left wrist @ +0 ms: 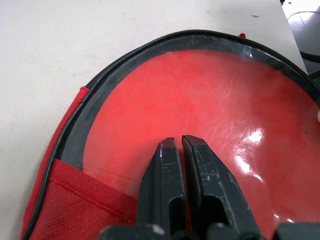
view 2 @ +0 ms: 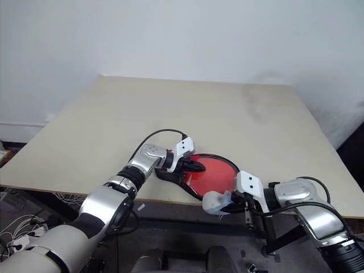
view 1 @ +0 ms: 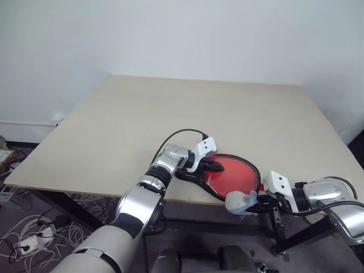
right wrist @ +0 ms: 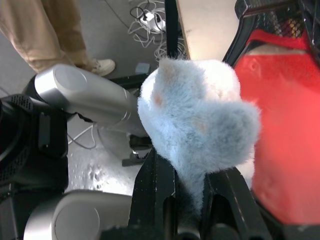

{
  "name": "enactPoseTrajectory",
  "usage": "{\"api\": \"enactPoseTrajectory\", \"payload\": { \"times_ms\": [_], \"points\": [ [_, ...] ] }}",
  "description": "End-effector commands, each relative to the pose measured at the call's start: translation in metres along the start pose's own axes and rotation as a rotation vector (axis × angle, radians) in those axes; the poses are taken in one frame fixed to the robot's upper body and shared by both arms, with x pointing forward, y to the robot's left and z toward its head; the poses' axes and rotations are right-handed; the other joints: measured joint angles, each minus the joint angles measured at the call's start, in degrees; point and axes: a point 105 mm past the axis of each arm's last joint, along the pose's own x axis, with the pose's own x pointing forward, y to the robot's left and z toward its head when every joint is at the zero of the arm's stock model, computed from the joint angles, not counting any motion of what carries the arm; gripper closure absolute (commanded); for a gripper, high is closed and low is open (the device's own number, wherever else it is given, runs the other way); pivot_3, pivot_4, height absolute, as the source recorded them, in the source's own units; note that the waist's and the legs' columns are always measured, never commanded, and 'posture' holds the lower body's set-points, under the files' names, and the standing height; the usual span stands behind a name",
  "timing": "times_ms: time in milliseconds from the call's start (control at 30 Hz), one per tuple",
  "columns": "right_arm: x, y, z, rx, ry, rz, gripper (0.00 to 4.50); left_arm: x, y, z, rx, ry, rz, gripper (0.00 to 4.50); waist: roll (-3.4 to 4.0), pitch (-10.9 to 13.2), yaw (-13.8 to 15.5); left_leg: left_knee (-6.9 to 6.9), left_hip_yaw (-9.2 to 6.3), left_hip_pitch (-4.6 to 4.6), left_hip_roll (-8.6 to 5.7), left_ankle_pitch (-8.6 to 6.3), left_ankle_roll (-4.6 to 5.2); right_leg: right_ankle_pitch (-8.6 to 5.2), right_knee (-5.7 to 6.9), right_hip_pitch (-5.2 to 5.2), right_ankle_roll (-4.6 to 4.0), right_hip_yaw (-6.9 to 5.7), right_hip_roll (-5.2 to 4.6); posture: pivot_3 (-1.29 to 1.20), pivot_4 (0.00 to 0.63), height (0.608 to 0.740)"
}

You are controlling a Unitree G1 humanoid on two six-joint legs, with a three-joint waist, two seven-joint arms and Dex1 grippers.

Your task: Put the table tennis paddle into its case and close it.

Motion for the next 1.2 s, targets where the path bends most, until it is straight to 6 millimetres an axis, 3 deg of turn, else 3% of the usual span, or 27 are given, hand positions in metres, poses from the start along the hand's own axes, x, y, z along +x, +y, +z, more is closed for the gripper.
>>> {"api": "enactPoseTrajectory", "payload": {
  "times_ms": [33,300,700,900,1100,1200],
  "points": [
    [0.01,-0.005,0.016,-0.03,-0.06,0.012,4.4,0.003,-0.001,-0.001,0.002,0.022,-0.006,4.35,0.01,0.0,0.4,-0.01,-0.03,0.03,0.01,-0.01,-0.02,0.0,0.11,-0.03,0.0,-0.04,0.0,0.0,0.0,0.74],
    [0.032,-0.02,0.034,-0.061,-0.113,0.009,4.4,0.002,-0.001,-0.001,0.001,0.022,-0.004,4.35,0.04,0.0,1.0,-0.15,-0.1,0.02,0.07,-0.01,-0.02,0.0,0.52,-0.32,0.0,-0.24,0.02,0.0,0.0,0.74],
    [0.058,-0.037,0.04,-0.06,-0.137,-0.019,4.4,-0.002,0.003,0.001,-0.009,0.012,0.015,4.35,0.03,0.0,0.8,-0.18,-0.13,0.01,0.1,-0.01,-0.02,0.0,1.11,-0.77,-0.01,-0.25,0.04,0.0,0.0,0.74],
    [0.064,-0.036,0.045,-0.055,-0.164,-0.004,4.4,-0.001,0.003,0.0,-0.01,0.012,0.014,4.35,0.02,0.0,0.1,-0.15,-0.14,0.0,0.15,-0.01,-0.01,0.0,1.04,-0.82,-0.01,-0.29,0.04,0.0,0.0,0.74],
    [0.073,-0.04,0.044,-0.051,-0.16,-0.012,4.4,-0.002,0.003,0.001,-0.011,0.01,0.016,4.35,0.12,0.0,-1.0,-0.19,-0.23,-0.06,0.35,-0.01,-0.01,0.01,0.69,-0.67,-0.02,-0.63,0.05,0.0,0.0,0.74],
    [0.078,-0.044,0.045,-0.048,-0.163,-0.017,4.4,-0.002,0.004,0.002,-0.012,0.008,0.02,4.35,0.29,-0.1,-1.6,-0.5,-0.44,-0.09,0.93,-0.03,0.02,0.09,-0.66,-0.05,-0.1,-1.71,0.09,0.0,0.0,0.74]
  ]
}}
